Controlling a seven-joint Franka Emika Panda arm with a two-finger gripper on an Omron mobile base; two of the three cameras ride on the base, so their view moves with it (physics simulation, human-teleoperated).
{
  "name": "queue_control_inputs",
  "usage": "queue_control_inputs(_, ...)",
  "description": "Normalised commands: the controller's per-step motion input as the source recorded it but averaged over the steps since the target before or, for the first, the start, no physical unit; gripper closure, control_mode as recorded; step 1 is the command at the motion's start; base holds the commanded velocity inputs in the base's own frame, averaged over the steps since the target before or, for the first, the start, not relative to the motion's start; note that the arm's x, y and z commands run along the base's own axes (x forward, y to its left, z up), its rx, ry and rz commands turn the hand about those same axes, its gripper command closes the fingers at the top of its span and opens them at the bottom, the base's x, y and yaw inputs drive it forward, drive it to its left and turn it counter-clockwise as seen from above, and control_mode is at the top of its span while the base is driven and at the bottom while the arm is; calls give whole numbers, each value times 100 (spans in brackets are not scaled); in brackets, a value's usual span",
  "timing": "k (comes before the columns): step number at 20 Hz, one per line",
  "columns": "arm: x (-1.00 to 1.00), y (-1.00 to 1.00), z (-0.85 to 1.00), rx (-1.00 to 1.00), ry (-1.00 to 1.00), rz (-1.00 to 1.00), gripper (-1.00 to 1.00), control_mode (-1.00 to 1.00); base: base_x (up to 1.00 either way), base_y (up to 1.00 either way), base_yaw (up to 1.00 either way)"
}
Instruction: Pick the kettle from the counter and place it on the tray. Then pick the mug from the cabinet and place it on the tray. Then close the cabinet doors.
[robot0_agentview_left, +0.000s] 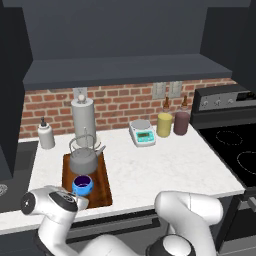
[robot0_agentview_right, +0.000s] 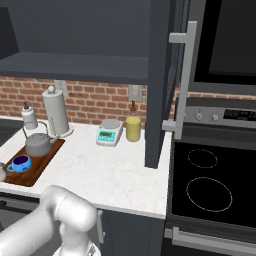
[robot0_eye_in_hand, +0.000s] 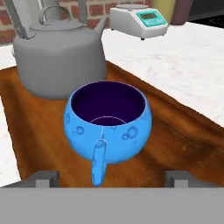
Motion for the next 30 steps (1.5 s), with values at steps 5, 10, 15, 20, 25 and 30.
queue_control_inputs(5,-31,-17,43,0,-4,10,-100,-100,0,0,0)
queue_control_inputs(10,-19,-33,60,2,0,3,-100,-100,0,0,0)
queue_control_inputs(15,-21,-42,75,10,1,0,-100,-100,0,0,0)
queue_control_inputs(20,-14,-48,74,12,0,0,-100,-100,0,0,0)
queue_control_inputs(25,-25,-59,60,11,0,0,-100,-100,0,0,0)
queue_control_inputs(30,-29,-55,55,17,1,1,-100,-100,0,0,0)
